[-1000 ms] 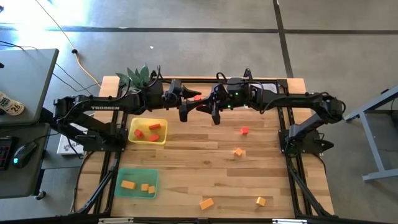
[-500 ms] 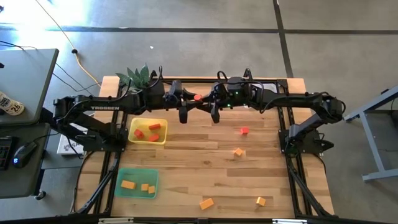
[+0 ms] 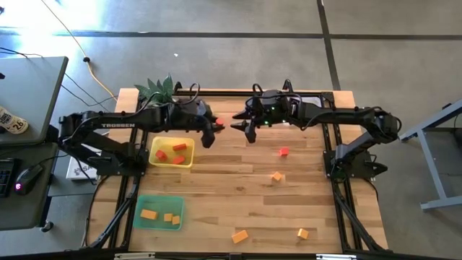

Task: Sort & place blocks by color
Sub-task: Put the orange block into the yellow bin

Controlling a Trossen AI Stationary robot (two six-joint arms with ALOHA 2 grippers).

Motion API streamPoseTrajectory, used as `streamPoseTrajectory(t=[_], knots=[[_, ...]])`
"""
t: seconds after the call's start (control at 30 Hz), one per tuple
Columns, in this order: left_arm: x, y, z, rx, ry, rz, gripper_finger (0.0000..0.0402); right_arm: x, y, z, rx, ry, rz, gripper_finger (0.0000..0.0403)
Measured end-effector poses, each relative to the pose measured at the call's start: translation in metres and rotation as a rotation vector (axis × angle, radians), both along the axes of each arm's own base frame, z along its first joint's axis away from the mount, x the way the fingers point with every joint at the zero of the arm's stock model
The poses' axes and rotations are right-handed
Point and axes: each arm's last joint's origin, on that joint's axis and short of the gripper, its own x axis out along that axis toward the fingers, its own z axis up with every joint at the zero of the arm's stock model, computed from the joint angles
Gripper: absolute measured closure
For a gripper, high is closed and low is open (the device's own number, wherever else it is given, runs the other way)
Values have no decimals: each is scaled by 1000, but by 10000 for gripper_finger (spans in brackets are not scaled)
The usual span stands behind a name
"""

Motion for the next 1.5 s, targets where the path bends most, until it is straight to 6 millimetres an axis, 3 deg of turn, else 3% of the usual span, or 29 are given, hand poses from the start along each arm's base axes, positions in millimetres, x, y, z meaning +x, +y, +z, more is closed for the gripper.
streamPoseTrajectory(t=[0.7,1.17,1.5], knots=[[-54,-46,-39,-234,721,17,285,-13,-37,-5,-20,58,-94,217],[-58,-53,-52,-266,816,-3,269,-28,-38,-26,59,312,-108,217],[-53,-51,-60,-250,879,-39,247,-34,-23,-37,172,455,-123,217]])
